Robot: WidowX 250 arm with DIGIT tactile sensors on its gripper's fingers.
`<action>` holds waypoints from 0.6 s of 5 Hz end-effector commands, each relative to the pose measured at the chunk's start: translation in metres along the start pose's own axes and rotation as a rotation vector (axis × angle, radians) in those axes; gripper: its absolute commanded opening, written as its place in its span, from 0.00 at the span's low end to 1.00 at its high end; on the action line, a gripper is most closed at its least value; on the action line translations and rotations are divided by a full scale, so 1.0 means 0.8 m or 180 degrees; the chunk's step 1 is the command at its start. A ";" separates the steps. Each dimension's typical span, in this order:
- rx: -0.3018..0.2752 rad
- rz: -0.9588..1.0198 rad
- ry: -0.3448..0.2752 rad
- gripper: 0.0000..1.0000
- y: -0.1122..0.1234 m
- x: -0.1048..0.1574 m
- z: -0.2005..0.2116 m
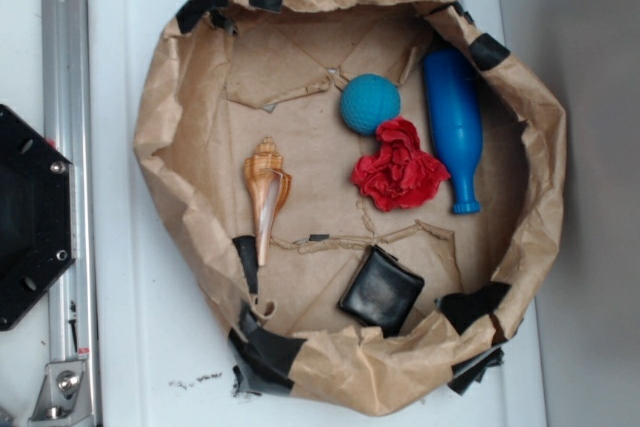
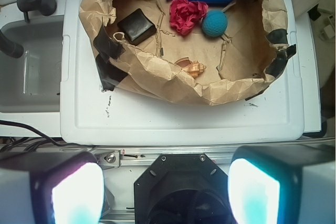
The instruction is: Grab the red paper.
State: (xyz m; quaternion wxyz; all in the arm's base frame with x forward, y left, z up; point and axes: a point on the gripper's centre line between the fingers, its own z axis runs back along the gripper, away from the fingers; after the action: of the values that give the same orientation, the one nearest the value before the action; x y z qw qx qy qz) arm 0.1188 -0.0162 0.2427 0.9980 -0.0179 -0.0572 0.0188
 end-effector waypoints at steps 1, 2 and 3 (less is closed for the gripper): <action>0.0000 0.0000 0.0000 1.00 0.000 0.000 0.000; 0.0201 0.0765 -0.0467 1.00 0.024 0.053 -0.045; 0.0081 0.1540 -0.0859 1.00 0.042 0.105 -0.097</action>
State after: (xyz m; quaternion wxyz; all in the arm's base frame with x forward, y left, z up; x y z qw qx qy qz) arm 0.2098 0.0118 0.1628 0.9526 -0.0152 -0.1686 0.2529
